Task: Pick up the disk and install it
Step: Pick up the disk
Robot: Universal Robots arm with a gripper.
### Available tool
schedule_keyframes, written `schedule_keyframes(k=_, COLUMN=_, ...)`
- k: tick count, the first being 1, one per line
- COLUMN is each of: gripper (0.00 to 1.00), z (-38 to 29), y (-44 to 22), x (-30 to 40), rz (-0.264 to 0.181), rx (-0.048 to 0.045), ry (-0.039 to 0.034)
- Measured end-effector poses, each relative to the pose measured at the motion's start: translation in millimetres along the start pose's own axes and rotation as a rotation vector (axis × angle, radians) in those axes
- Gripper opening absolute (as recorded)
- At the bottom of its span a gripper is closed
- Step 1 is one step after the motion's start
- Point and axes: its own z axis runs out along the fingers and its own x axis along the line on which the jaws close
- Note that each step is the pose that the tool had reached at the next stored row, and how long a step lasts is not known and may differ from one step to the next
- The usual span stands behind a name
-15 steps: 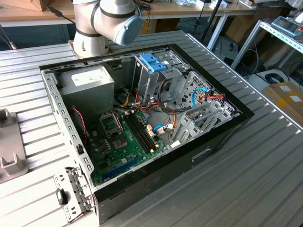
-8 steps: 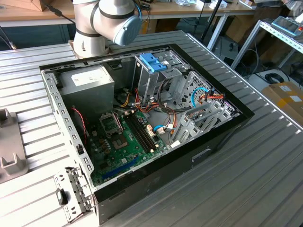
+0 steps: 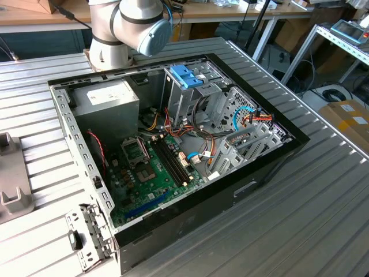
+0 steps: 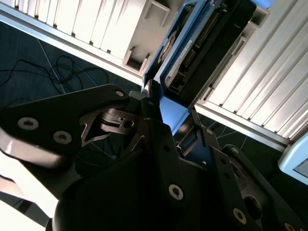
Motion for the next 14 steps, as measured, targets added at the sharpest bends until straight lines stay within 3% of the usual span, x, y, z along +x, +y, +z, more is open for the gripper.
schedule_keyframes(k=5, gripper=0.37, z=-2.0, y=0.1, x=-1.6, rz=0.000, rx=0.0004, ry=0.0035)
schedule_keyframes(k=14, gripper=0.37, z=-3.2, y=0.5, x=-6.3, rz=-0.001, rx=0.0024, ry=0.0281)
